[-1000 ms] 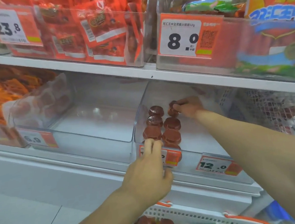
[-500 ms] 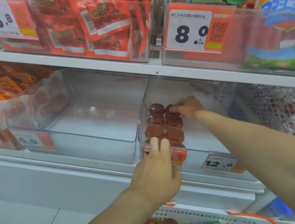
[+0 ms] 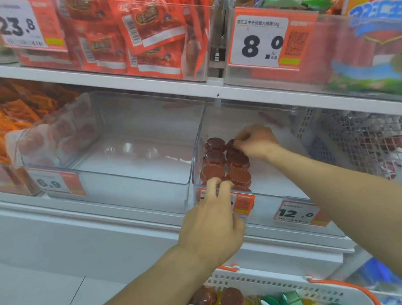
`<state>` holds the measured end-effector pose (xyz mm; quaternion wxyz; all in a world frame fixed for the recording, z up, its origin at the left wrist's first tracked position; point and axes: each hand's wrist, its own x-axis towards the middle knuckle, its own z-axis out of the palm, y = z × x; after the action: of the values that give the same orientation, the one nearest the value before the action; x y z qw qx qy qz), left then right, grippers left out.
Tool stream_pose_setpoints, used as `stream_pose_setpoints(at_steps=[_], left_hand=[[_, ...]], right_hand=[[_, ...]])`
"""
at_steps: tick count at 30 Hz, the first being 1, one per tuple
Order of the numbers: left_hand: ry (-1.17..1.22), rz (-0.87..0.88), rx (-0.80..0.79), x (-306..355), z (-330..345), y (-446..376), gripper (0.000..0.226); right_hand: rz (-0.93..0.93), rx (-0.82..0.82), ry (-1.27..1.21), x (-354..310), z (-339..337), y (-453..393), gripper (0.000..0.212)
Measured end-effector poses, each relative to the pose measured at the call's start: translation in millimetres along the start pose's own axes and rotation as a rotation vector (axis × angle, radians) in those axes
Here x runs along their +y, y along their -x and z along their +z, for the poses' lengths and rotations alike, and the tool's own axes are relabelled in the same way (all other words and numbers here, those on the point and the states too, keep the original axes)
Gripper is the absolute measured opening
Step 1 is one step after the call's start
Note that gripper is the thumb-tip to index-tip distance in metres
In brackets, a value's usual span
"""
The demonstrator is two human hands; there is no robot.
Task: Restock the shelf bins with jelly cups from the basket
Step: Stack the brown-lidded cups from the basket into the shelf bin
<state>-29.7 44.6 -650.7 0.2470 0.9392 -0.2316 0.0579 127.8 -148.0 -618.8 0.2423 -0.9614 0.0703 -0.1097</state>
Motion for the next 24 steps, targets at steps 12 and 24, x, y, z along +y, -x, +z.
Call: stream_pose_setpoints(at_steps=[12,24], left_hand=[[-0.217,-0.013,-0.578,-4.4,48.1,55.7,0.018],[-0.359,-0.360,-0.603,-42.5,182.6,155.4,0.057]], right_hand=[[-0.306,0.175,-0.390,-0.5,-18.7,216.7,0.007],[-0.081,-0.536,-0.095,109.5,123.3,333.4,0.016]])
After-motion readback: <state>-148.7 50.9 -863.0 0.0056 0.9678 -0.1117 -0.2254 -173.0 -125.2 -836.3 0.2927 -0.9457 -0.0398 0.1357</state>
